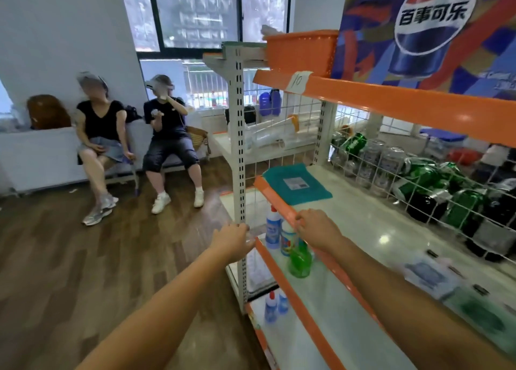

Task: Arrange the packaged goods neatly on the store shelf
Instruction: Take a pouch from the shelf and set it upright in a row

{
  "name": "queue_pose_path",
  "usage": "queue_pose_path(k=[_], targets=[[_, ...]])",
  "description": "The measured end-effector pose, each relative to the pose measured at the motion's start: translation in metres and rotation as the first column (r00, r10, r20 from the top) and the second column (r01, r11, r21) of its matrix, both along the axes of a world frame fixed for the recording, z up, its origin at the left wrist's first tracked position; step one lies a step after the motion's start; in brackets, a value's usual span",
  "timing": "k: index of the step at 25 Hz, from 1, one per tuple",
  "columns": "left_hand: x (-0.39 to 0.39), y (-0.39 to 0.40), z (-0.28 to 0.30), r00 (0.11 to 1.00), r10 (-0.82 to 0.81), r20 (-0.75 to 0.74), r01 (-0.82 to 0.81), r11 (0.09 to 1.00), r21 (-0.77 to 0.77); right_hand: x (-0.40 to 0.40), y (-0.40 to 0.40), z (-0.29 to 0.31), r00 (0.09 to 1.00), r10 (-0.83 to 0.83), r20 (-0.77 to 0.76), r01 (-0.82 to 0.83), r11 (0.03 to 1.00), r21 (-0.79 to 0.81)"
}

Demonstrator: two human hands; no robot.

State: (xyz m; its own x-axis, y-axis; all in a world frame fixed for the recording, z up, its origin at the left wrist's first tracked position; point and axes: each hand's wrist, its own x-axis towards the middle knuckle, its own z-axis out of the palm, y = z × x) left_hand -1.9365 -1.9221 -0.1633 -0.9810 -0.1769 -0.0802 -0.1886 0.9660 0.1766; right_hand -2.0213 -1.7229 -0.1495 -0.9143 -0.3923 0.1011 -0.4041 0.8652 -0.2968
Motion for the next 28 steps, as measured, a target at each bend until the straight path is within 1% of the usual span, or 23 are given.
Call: queue_pose_path(k=[2, 5, 9, 12, 14, 17, 20, 24, 28], targets=[[-0.039, -0.009, 0.006, 1.0, -0.006, -0.023, 0.006, 1.0, -0.024, -0.04, -0.004, 0.006, 1.0, 0.01, -0.013, -0.01, 1.0, 0.002], [-0.094, -0.016, 0.013, 0.997, -0.014, -0.079, 0.011, 0.999, -0.033, -0.095, -0.003, 0.01, 0.998, 0.013, -0.057, -0.01, 0.999, 0.05], [-0.151, -0.016, 0.004, 0.996, -0.04, -0.085, 0.038, 0.999, -0.018, -0.157, 0.001, -0.004, 0.999, -0.052, -0.01, 0.052, 0.997, 0.062], [-0.18, -0.013, -0.012, 0.996, -0.084, -0.014, 0.083, 0.995, -0.048, -0.184, 0.003, -0.017, 0.99, -0.13, 0.054, 0.125, 0.988, 0.094], [-0.199, -0.014, -0.019, 0.991, -0.134, 0.0, 0.134, 0.989, -0.063, -0.202, 0.004, -0.023, 0.977, -0.195, 0.088, 0.186, 0.978, 0.098], [-0.232, -0.019, -0.023, 0.982, -0.179, -0.05, 0.178, 0.984, -0.029, -0.228, 0.003, -0.028, 0.95, -0.286, 0.126, 0.276, 0.957, 0.092], [-0.262, -0.027, -0.032, 0.965, -0.236, -0.116, 0.232, 0.972, -0.049, -0.248, -0.001, -0.032, 0.906, -0.377, 0.193, 0.366, 0.926, 0.093], [-0.297, -0.042, -0.038, 0.945, -0.308, -0.111, 0.299, 0.95, -0.093, -0.273, -0.01, -0.033, 0.869, -0.447, 0.211, 0.438, 0.894, 0.091], [-0.305, -0.049, -0.047, 0.922, -0.367, -0.124, 0.352, 0.927, -0.128, -0.287, -0.025, -0.028, 0.828, -0.499, 0.257, 0.49, 0.866, 0.104]])
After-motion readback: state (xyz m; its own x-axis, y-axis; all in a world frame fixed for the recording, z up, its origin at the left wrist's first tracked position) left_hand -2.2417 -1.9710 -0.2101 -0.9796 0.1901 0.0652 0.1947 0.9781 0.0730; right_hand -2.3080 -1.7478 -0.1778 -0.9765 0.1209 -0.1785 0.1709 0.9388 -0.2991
